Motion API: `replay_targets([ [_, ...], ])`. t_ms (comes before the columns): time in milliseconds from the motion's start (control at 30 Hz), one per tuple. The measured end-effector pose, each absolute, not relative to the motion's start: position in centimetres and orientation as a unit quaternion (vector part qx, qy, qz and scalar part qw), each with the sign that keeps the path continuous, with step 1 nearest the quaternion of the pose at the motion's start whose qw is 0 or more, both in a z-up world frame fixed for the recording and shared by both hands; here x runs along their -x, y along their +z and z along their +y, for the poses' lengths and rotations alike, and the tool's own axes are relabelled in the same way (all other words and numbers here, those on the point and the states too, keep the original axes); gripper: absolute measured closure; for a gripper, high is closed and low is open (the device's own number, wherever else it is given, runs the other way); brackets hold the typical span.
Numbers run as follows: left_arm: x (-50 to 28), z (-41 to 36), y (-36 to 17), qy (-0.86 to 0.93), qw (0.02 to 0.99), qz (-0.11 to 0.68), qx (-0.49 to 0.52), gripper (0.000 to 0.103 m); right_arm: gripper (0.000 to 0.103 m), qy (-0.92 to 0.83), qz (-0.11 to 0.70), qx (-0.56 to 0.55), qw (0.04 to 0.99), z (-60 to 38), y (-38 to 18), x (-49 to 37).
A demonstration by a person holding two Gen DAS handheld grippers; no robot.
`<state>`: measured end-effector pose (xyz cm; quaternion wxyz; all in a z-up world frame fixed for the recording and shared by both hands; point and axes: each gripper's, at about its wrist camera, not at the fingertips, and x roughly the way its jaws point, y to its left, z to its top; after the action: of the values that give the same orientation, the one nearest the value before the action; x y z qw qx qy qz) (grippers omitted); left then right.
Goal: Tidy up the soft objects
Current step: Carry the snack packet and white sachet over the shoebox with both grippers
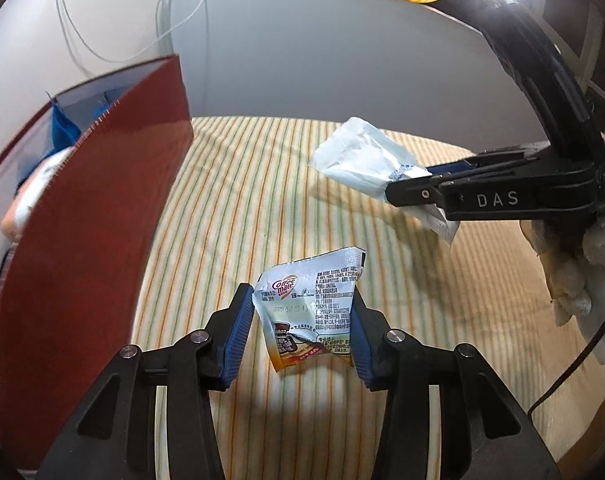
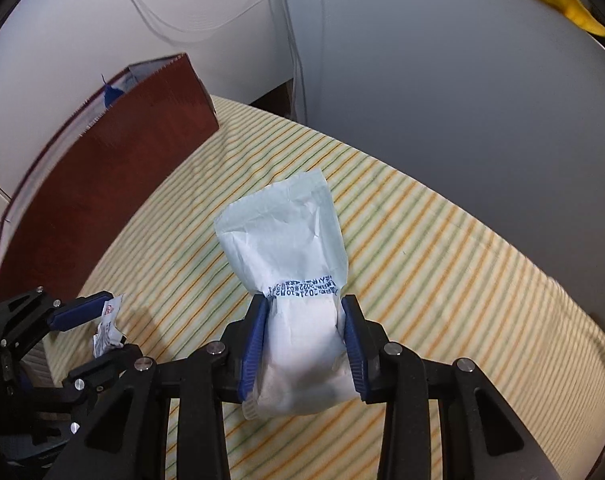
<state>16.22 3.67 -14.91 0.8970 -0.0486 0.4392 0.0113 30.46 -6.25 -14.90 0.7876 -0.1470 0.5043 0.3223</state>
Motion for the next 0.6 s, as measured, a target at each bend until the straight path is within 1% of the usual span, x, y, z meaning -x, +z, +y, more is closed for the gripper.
replay_targets([
  [300,-13.5,3.5,-11.7,-0.007,0.911,0.410,0.043,0.060,0.069,0.330,0.483,0.111,0.803,-8.6,-11.3,-26.4],
  [600,-9.4,6.0,-7.7,-0.007,0.928,0.371,0.040,0.060,0.069,0.355,0.455,0.107,0.810,-7.2,-7.4,-23.1],
])
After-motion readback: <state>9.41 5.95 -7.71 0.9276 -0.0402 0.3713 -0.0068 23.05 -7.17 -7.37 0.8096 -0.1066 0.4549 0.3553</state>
